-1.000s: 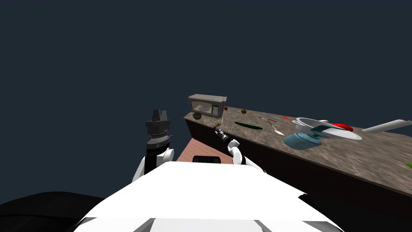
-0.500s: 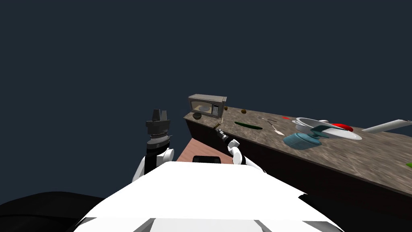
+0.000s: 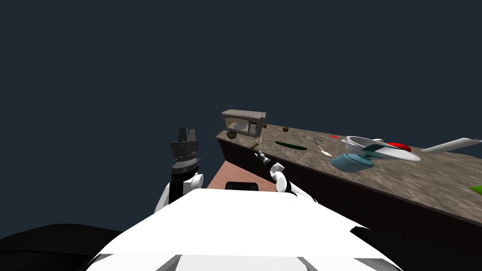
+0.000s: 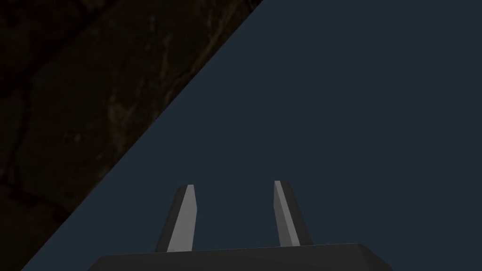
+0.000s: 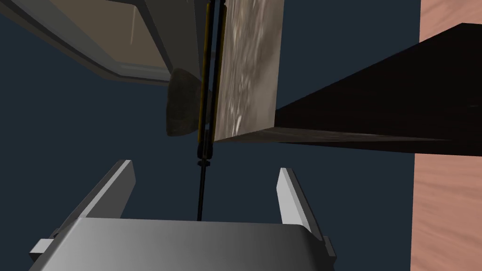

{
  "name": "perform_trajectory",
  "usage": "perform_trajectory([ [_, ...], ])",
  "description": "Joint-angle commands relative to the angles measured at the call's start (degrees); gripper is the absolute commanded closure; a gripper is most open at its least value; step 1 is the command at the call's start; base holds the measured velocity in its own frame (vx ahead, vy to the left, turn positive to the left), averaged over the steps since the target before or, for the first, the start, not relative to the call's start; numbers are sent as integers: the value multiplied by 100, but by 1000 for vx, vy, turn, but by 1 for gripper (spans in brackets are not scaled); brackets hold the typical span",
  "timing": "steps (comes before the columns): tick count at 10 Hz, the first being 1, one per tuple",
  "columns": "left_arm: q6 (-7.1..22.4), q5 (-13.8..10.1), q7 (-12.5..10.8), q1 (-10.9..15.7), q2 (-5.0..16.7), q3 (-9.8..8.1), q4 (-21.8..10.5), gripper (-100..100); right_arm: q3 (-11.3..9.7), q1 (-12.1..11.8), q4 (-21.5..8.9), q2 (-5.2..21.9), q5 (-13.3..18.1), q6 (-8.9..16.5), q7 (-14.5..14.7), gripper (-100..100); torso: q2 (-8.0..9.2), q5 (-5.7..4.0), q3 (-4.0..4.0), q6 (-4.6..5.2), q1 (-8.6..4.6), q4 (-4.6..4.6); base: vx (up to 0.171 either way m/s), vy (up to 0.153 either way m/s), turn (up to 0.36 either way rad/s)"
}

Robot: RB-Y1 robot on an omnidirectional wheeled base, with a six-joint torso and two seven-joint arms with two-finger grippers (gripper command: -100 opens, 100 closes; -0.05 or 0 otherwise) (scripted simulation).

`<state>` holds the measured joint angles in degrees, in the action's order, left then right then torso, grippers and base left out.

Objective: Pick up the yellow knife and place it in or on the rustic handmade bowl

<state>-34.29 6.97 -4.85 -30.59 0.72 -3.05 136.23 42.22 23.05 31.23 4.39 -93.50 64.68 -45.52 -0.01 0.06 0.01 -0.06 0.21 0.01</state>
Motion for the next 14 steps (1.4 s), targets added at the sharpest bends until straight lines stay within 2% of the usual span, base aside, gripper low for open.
perform_trajectory([
  [1,0,0,0,0,0,0,0,0,-27,-60,165,-32,30,-3,-114,-100,0,0,0,0,0,0,-6,-1,3],
  [3,0,0,0,0,0,0,0,0,-24,-103,211,294,17,0,-29,-100,-7,-1,-4,1,-4,-2,-39,52,-12],
  [5,0,0,0,0,-1,1,0,0,-17,-123,247,393,6,-3,27,-100,6,5,3,1,27,1,-41,105,-22],
  [6,0,0,0,0,-1,0,0,0,0,-163,327,488,-16,-14,149,-100,-3,5,-1,-2,24,0,-47,129,-21],
  [11,0,0,0,0,-1,1,0,0,127,-318,623,301,-117,-86,566,-100,-6,12,-4,-2,59,-2,-38,196,-55],
  [14,0,0,0,-1,-2,1,1,0,337,-438,756,301,-277,-211,672,-100,-15,17,-9,-1,78,-3,-2,227,-98],
])
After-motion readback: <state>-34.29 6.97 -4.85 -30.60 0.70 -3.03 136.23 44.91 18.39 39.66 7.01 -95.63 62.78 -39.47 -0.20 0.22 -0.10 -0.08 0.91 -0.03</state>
